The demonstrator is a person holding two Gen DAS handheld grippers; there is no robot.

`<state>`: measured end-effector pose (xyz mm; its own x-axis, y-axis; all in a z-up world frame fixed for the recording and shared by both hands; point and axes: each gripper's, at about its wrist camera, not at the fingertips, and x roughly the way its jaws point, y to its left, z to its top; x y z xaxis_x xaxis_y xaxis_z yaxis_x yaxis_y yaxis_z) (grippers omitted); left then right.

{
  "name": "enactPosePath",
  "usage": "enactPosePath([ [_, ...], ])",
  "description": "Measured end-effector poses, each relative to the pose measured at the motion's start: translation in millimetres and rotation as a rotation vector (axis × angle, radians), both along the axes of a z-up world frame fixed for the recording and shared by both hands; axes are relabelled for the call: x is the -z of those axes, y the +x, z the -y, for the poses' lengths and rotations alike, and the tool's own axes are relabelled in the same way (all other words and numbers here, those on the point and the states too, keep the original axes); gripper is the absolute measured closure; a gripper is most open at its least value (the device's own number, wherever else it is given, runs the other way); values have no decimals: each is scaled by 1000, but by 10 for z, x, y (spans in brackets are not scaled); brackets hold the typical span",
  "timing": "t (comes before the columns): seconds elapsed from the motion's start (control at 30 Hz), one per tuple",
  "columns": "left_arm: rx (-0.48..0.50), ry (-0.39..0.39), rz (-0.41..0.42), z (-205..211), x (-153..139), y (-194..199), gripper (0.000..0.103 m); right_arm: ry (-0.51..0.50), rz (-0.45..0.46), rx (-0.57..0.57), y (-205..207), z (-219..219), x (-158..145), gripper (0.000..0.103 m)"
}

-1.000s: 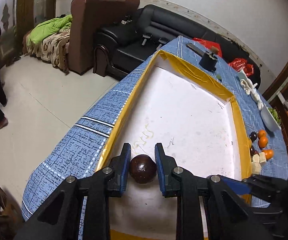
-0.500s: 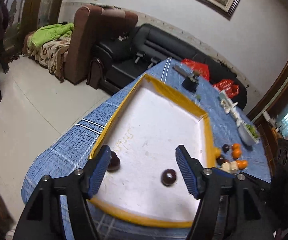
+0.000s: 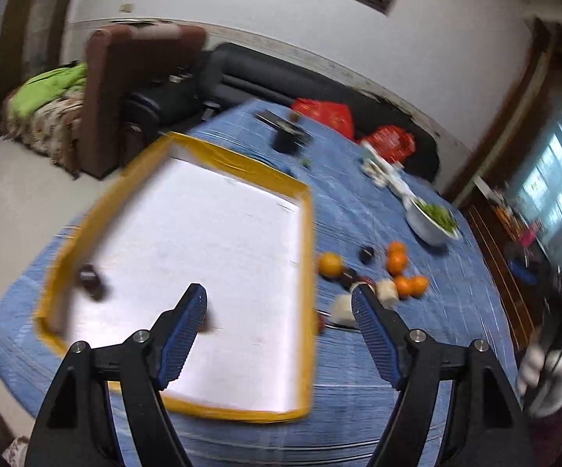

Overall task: Organize fruits
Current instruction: 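Grasp a white chunk with the left tool while the right tool grasps a mandarin, then carry the white chunk and mandarin into the tray and open both tools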

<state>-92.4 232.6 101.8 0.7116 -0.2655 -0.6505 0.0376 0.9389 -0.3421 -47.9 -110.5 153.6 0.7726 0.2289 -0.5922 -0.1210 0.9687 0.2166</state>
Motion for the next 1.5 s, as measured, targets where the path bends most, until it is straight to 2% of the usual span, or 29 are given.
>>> enactPosePath([
  [0.07,50,13,-15,212,48,60,27,38,-8,36,83,193,3,26],
  [0.13,112,43,-28,476,134,119,28,103,-48,18,215,237,136,30],
  [0.2,167,82,-26,667,190,131,44,116,-103,-3,331,166,362,36],
  [0.23,202,132,-29,809,234,152,60,113,-137,-18,402,101,488,44],
  [0.27,217,167,-36,889,266,169,67,105,-169,-34,475,46,624,51],
  [0.37,259,250,-39,1107,353,222,68,34,-219,-32,623,-101,966,54],
  [0.47,261,309,-57,1192,451,340,68,39,-255,-37,731,-148,1200,53],
  [0.53,254,310,-88,1180,529,439,68,-8,-242,-14,753,-149,1237,52],
  [0.7,272,318,-132,1255,690,648,68,-5,-256,0,758,-41,1301,52],
  [0.83,275,374,-148,1366,781,775,68,8,-290,-2,848,1,1397,52],
  [0.93,256,365,-159,1342,817,848,69,10,-285,-5,875,-7,1412,54],
  [0.97,247,348,-157,1315,807,848,73,15,-281,-5,868,-1,1411,61],
  [1.0,242,335,-154,1309,802,848,73,25,-281,-6,868,9,1416,64],
  [1.1,220,294,-134,1261,752,786,73,60,-280,-4,843,54,1406,64],
  [1.23,190,226,-87,1160,544,601,73,101,-248,-7,744,103,1315,64],
  [1.37,131,156,-41,884,286,396,73,163,-186,-41,594,75,1149,63],
  [1.5,16,131,-42,399,191,241,73,158,-136,-113,405,-191,916,63],
])
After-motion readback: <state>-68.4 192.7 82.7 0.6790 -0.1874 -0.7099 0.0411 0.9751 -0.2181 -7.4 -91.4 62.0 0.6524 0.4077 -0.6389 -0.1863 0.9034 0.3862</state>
